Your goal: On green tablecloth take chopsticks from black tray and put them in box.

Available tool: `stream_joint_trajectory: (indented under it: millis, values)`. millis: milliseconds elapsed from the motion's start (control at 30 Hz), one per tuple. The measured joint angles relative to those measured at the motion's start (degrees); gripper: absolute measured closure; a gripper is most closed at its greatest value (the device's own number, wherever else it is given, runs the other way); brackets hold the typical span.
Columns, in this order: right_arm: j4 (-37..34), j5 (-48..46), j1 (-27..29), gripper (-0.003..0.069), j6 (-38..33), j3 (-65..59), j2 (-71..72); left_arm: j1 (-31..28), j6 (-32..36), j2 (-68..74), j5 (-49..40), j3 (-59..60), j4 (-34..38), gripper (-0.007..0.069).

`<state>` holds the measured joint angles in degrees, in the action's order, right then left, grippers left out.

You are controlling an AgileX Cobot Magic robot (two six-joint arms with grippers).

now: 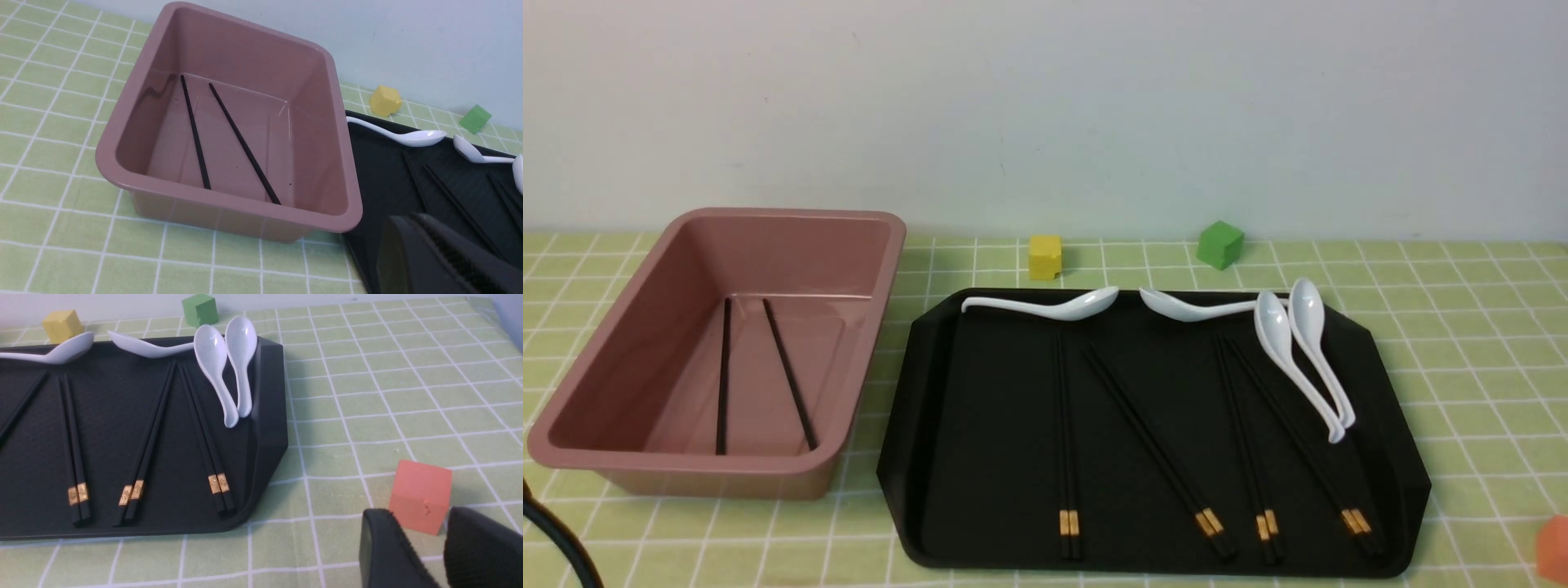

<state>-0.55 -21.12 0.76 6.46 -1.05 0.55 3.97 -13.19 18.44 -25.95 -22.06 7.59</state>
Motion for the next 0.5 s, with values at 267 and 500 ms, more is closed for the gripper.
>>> stream_joint_trajectory:
  millis: [267,500]
  values:
    - [0.0,0.0,0.0,0.0419,0.0,0.0,0.0,0.0,0.0,-12.8,0.9,11.9,-2.8,0.0636]
    - [0.0,0.0,0.0,0.0419,0.0,0.0,0.0,0.0,0.0,-18.9,1.5,23.4,-4.0,0.0635]
